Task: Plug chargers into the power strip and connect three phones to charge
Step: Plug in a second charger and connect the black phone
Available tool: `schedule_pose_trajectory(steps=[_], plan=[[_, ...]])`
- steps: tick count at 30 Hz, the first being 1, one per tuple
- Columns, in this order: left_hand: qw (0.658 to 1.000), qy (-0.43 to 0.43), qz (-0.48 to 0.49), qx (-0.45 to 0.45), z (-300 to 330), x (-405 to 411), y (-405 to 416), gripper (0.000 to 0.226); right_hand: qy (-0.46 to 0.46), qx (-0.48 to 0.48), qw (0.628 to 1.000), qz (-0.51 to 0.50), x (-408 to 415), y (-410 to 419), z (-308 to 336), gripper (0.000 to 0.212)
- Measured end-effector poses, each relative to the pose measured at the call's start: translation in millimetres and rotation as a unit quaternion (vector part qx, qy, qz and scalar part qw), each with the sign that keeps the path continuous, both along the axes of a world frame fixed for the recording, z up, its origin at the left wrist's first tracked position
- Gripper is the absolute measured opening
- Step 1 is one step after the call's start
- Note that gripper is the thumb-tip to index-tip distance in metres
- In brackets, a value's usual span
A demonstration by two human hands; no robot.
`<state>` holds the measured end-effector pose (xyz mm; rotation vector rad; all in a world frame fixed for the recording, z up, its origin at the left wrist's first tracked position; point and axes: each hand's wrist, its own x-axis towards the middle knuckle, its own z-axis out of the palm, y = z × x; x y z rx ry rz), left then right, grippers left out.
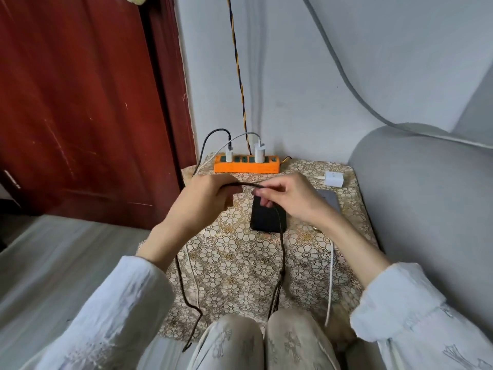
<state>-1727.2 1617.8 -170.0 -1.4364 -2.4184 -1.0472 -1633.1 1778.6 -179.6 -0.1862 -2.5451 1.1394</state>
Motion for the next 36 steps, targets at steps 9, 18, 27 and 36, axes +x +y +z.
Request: schedule_pose_trajectory(steps=[9, 18, 27, 36], plan=[[0.937, -0.109, 0.137, 0.303, 12.4, -27.4, -31.5, 0.019, -0.125, -0.055, 0.991, 0.006, 21.6, 13.9, -32.9, 0.011], [1.0, 0.013, 0.011, 0.007, 1.4, 7.0, -11.1, 0.021, 0.059, 0.086, 0.994, -0.032, 11.1, -1.1, 22.4, 0.016], [0.985, -0.058, 0.007, 0.165, 11.9, 15.4, -18.7, 0.02, -0.06, 0.042, 0.991, -0.115, 18.2, 1.6, -0.8, 0.029], [0.969, -0.115, -0.02, 0.218, 23.6, 26.9, -24.8, 0.024, -0.163, -0.573, 0.803, 0.012, 2.5, -30.5, -4.0, 0.043]])
